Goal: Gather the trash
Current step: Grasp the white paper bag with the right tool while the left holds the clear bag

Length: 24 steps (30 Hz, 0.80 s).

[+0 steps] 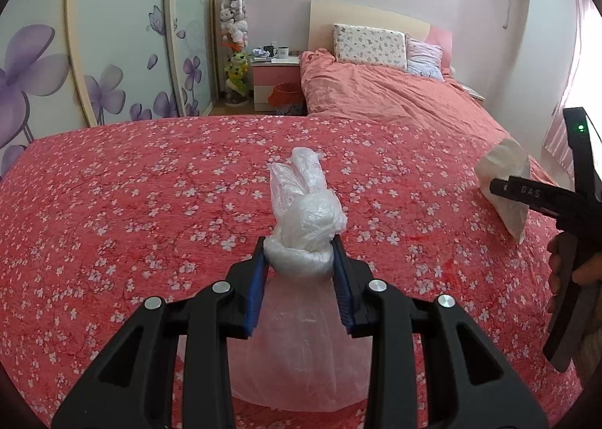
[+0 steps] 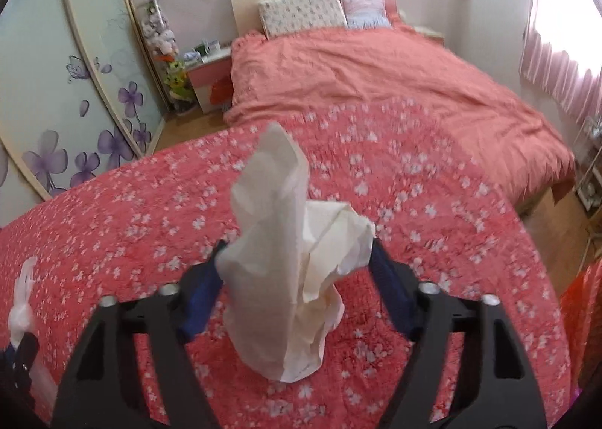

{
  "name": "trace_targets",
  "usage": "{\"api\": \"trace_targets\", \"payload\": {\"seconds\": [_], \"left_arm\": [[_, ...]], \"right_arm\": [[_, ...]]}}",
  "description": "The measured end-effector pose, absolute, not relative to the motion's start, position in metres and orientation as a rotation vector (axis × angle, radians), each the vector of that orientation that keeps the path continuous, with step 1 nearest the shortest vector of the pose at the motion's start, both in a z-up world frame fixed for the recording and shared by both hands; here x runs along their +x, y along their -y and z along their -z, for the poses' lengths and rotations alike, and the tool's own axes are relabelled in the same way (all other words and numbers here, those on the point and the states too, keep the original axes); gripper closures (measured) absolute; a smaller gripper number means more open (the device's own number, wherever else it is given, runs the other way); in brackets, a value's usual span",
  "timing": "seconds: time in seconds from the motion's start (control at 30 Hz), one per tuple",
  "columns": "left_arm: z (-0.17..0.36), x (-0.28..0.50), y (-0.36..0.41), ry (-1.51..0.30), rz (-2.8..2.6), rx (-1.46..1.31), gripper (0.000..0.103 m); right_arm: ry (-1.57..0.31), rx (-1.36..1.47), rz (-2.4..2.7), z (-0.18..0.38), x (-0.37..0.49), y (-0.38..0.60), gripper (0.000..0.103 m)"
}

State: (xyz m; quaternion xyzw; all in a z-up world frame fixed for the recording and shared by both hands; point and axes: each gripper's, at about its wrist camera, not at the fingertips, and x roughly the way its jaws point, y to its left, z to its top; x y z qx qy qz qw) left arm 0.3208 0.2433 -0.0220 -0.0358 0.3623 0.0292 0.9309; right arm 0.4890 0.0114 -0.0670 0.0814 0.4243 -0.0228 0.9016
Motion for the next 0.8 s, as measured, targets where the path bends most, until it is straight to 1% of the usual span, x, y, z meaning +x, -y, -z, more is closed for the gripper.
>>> {"api": "trace_targets", "payload": {"seconds": [0.1,0.13,0.43,0.8], "left_arm": [[0.024,0.322,-0.240,-0.748,-0.055,-0.078,0.070],[0.025,0.322,-0.238,-0.750,-0.053,-0.079,0.070],[0.022,0.315,-0.214,-0.749,-0.031,-0.068,0.070],[0.007,0.301,-0.168,-0.732,0.027,-0.048,0.070]], "right_arm": [[-0.872,0.168,0.024,0.072,0.482,-0.007,0.059],[-0.867,0.153,0.023,0.071,0.478,-0.006,0.059],[-0.823,0.107,0.015,0.063,0.440,0.018,0.060],[-0.792,0.128,0.025,0.043,0.377,0.060,0.060]]}}
